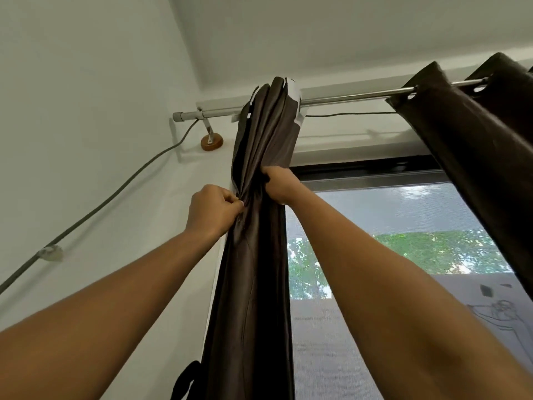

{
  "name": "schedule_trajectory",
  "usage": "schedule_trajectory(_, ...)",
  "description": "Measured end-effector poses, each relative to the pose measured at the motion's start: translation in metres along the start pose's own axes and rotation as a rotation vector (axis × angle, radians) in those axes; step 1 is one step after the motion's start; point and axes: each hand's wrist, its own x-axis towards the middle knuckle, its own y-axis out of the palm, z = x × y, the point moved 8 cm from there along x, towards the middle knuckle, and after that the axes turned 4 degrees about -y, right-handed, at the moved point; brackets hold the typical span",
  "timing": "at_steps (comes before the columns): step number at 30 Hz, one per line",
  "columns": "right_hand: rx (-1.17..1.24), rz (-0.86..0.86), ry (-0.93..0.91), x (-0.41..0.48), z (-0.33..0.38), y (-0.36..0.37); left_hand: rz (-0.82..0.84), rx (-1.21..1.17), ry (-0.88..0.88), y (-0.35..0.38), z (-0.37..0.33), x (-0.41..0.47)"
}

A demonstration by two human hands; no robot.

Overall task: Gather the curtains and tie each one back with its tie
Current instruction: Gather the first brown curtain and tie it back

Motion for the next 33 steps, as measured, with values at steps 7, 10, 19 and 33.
schedule_trajectory(7, 0.183, -0.143, 0.085, -0.03, -0.005, -0.008, -0.055, -0.068, 0.055, 0.011, -0.016, -0.014)
schedule_trajectory(10, 0.221, -0.084, 0.1, -0.03, 0.008, -0.008, -0.073, -0.067, 0.095, 0.014, -0.026, -0.02)
schedule_trajectory(19, -0.01, 0.014, 0.245, -0.036, 0.009, -0.014, 0.291, -0.225, 0.05, 0.037, -0.022, -0.044)
schedule_trajectory(33, -0.22, -0.098, 0.086, -0.194, 0.049, 0.033, 0.399, 0.016, -0.188, 0.06, -0.041, -0.013)
